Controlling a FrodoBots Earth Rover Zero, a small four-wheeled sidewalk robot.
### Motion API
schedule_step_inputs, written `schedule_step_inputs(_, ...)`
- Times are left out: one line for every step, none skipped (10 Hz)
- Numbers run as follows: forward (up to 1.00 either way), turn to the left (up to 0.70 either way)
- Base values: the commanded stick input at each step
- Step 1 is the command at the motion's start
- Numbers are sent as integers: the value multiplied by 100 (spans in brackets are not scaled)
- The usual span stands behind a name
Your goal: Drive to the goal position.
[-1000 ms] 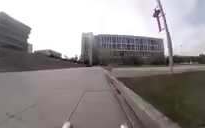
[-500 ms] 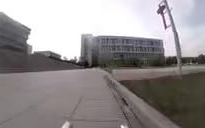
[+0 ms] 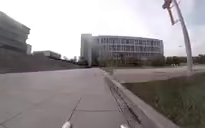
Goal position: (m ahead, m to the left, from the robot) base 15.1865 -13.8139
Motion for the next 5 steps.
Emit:
schedule_step_inputs(99,0)
schedule_step_inputs(99,0)
schedule_step_inputs(99,0)
schedule_step_inputs(99,0)
schedule_step_inputs(99,0)
